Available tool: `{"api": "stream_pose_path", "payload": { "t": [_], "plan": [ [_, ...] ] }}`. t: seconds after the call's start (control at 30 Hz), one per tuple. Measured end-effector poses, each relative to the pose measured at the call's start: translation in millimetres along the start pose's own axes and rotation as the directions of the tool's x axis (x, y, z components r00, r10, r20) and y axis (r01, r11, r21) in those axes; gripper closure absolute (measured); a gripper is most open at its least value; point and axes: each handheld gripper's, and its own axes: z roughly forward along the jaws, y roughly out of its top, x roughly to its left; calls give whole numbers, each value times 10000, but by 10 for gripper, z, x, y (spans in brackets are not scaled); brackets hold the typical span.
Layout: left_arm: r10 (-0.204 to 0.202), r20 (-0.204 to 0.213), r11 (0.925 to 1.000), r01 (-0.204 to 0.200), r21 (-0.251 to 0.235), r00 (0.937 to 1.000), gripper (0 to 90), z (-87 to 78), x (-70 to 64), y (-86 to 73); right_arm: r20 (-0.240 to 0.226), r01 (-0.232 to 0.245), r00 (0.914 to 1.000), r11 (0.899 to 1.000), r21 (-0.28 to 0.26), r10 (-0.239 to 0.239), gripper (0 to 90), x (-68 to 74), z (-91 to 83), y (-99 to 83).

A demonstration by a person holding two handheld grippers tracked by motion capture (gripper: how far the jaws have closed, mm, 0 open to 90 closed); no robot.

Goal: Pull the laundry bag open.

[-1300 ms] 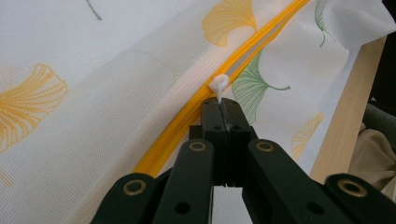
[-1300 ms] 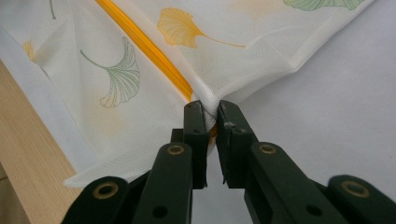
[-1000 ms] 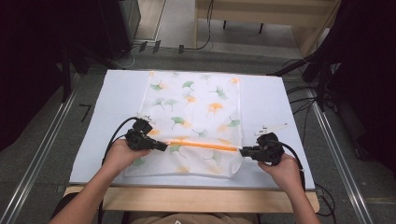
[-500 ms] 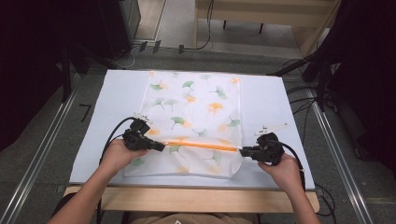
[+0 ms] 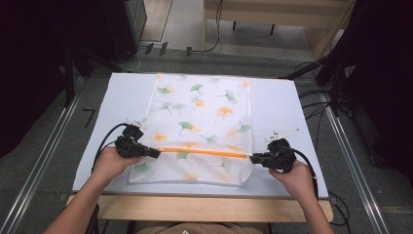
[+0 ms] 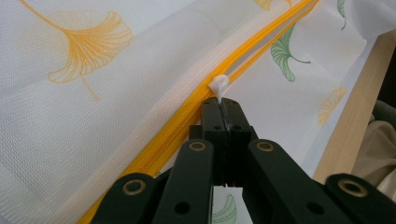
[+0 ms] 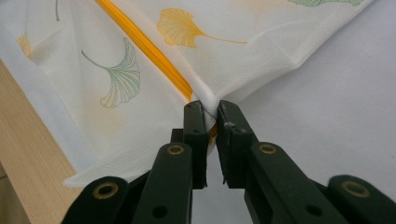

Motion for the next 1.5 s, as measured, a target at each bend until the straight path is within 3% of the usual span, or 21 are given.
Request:
{"api": "stream_pose_path", "payload": {
  "t": [0.9,1.5],
  "plan": [
    [98,-241,10000,-98,-16,9997,900,-21,2,-16,-76,-101,9999,9999,-17,100,844,-6,-13,-5],
    [-514,-626,9986,507,-137,9967,900,-249,177,-238,-50,-51,10000,9999,131,52,842,-12,9,-6]
  ]
}}
